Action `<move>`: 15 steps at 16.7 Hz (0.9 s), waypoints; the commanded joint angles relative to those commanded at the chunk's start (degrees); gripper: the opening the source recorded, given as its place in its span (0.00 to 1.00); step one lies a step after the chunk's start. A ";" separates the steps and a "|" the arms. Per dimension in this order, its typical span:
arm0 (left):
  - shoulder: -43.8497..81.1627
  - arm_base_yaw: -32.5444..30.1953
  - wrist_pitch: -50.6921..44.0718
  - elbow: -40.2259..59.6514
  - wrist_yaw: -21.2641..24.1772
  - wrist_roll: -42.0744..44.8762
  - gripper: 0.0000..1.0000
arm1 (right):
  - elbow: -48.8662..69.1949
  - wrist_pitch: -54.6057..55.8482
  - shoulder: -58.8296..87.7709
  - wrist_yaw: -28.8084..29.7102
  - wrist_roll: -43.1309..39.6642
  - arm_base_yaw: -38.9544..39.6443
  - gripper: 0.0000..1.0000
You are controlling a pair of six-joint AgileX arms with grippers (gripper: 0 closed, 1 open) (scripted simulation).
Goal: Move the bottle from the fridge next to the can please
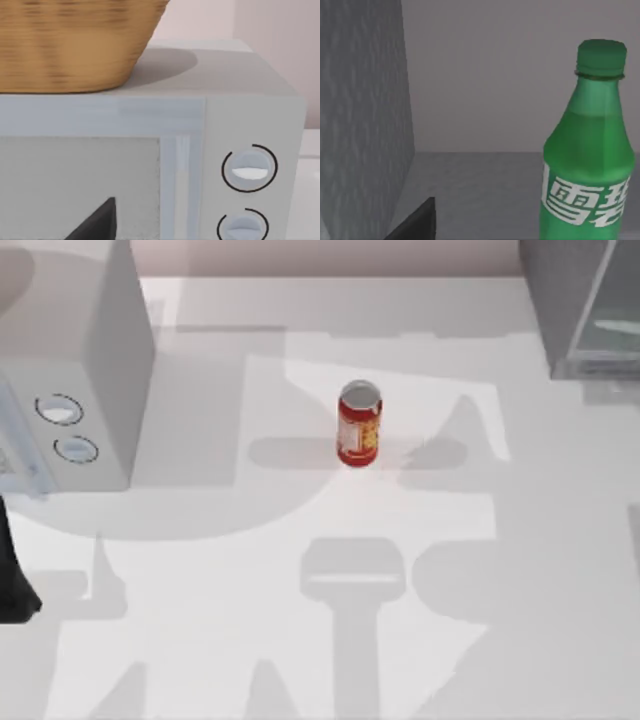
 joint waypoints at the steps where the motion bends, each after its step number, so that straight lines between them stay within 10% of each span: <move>1: 0.00 0.00 0.00 0.00 0.00 0.00 1.00 | 2.09 2.43 4.58 -0.37 0.00 -0.46 1.00; 15: 0.00 0.00 0.00 0.00 0.00 0.00 1.00 | 11.58 10.30 20.47 -1.35 -0.10 -1.77 1.00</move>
